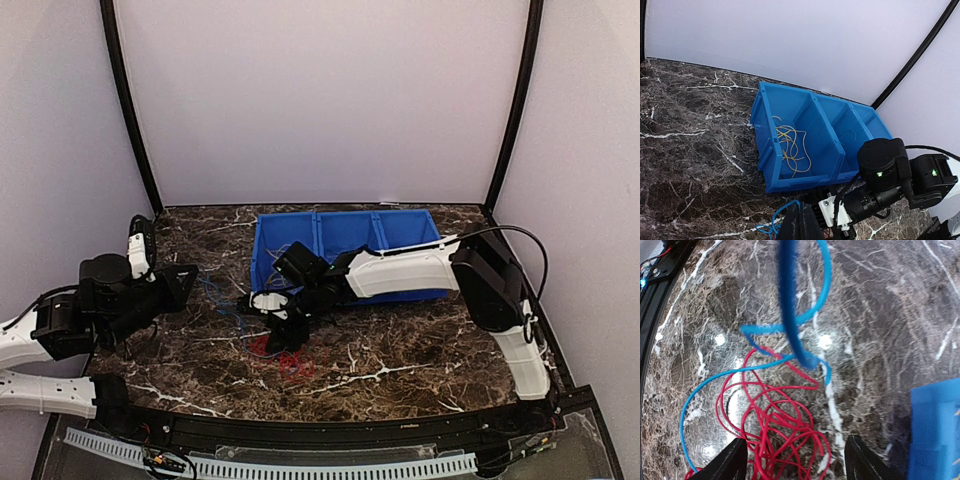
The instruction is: Untangle the cables
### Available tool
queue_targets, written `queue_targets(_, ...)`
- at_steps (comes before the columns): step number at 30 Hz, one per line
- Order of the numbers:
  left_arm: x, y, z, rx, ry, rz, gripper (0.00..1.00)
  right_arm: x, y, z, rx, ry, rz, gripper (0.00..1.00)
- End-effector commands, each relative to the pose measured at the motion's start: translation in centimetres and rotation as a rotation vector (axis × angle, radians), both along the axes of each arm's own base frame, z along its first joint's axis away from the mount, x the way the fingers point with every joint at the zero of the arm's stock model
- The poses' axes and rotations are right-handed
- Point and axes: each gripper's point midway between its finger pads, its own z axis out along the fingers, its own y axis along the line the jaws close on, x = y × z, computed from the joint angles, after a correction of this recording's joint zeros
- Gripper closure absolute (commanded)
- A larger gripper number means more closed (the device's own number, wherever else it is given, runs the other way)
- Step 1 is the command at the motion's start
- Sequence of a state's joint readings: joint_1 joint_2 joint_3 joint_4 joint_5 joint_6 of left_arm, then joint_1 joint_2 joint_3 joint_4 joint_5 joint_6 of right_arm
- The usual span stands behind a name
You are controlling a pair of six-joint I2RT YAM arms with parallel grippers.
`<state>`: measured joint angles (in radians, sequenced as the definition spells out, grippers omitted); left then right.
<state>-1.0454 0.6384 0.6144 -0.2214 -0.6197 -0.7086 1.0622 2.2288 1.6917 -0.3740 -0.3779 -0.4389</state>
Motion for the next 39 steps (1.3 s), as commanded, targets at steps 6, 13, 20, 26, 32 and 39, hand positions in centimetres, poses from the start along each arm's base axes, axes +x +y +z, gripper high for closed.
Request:
queue_targets(6, -0.3, 1.7, 0.7, -0.011, -0.02, 0.042, 1.0, -3.4, 0.2, -4.4, -0.04, 0.208, 0.035, 0.49)
queue_targets(13, -0.7, 5.1, 7.5, 0.025, -0.149, 0.109, 1.0, -4.7, -1.8, -5.7, -0.091, 0.249, 0.041, 1.0)
queue_targets(20, -1.7, 10.2, 19.7, 0.115, -0.356, 0.238, 1.0, -6.0, -9.7, -7.9, -0.228, 0.203, 0.023, 1.0)
queue_targets(26, -2.2, 11.6, 26.0, 0.132, -0.47, 0.288, 1.0, -5.2, -14.9, -8.0, -0.268, 0.184, -0.035, 1.0)
queue_targets(32, -0.5, 7.9, 24.4, 0.165, -0.459, 0.235, 1.0, -4.6, -14.9, -2.7, -0.185, 0.132, -0.029, 0.56)
queue_targets(39, 1.6, 3.1, 22.6, 0.247, -0.413, 0.151, 1.0, -5.7, -16.2, 4.2, -0.098, 0.088, 0.022, 0.31)
